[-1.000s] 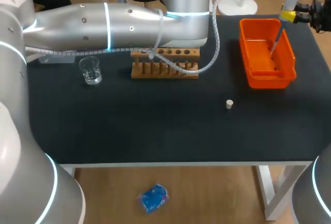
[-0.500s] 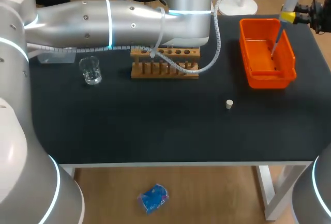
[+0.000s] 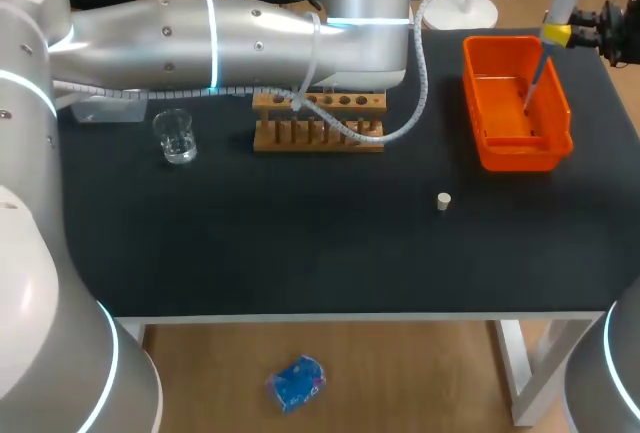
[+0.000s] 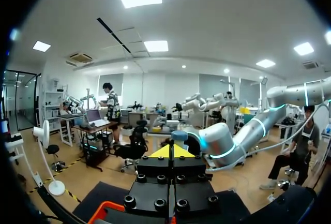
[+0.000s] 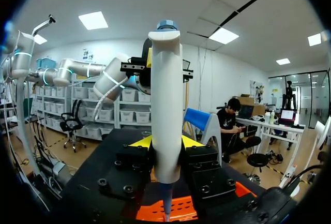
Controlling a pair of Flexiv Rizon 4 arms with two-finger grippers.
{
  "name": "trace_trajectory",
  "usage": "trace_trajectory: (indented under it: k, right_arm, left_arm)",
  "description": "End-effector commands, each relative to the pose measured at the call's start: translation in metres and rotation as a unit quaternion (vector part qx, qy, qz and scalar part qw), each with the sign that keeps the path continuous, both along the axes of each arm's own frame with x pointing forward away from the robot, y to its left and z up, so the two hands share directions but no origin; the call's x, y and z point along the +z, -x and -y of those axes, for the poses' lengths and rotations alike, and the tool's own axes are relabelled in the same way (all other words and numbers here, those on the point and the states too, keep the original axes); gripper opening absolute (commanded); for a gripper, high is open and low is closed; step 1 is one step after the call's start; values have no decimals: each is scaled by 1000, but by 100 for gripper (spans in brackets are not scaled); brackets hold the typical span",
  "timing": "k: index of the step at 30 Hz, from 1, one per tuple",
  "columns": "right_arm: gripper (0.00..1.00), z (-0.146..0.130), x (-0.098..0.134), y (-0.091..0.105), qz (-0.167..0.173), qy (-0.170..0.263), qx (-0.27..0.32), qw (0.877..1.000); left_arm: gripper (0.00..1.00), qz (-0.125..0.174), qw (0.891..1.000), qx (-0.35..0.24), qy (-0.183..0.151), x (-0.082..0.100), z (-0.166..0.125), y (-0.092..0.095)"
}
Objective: Invert the test tube, pick up the pipette, mount the tip to pipette, aspirate from beaker and dispense into the tube, eject the tip, return the pipette, and cap with the stopper.
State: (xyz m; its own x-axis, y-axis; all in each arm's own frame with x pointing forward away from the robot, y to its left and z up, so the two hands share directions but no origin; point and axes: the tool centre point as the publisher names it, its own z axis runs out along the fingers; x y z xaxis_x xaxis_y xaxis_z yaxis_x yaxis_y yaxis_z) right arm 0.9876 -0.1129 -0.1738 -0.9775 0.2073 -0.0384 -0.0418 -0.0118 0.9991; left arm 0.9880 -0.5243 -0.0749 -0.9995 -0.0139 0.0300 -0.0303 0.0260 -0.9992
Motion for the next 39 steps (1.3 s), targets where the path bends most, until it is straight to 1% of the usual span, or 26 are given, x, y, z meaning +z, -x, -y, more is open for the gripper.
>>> trace_trajectory:
  k: [1,11,15,24,28,30,34,39]
  right_arm:
    - [0,-1,7,-1,0,1,0,1000]
    - [0,-1,7,-1,0,1,0,1000]
    - [0,-1,7,-1,0,1,0,1000]
    - [0,-1,7,-1,0,1,0,1000]
    - [0,-1,7,-1,0,1,0,1000]
    - [0,-1,7,-1,0,1,0,1000]
    - [0,-1,7,-1,0,1,0,1000]
    - [0,-1,7,-1,0,1,0,1000]
  left_arm:
    - [0,0,1000,-1,4,-11,4,-1]
    - [0,-4,1000,-1,5,-15,5,-1]
    - [0,-1,1000,2,-3,-18,5,-1]
    - [0,0,1000,7,-6,-20,5,-1]
    - [0,9,1000,5,3,-12,4,-2]
    - [0,14,1000,0,15,-5,3,-2]
    - [0,28,999,-5,23,9,-1,-3]
    - [0,45,999,-4,8,24,-7,-5]
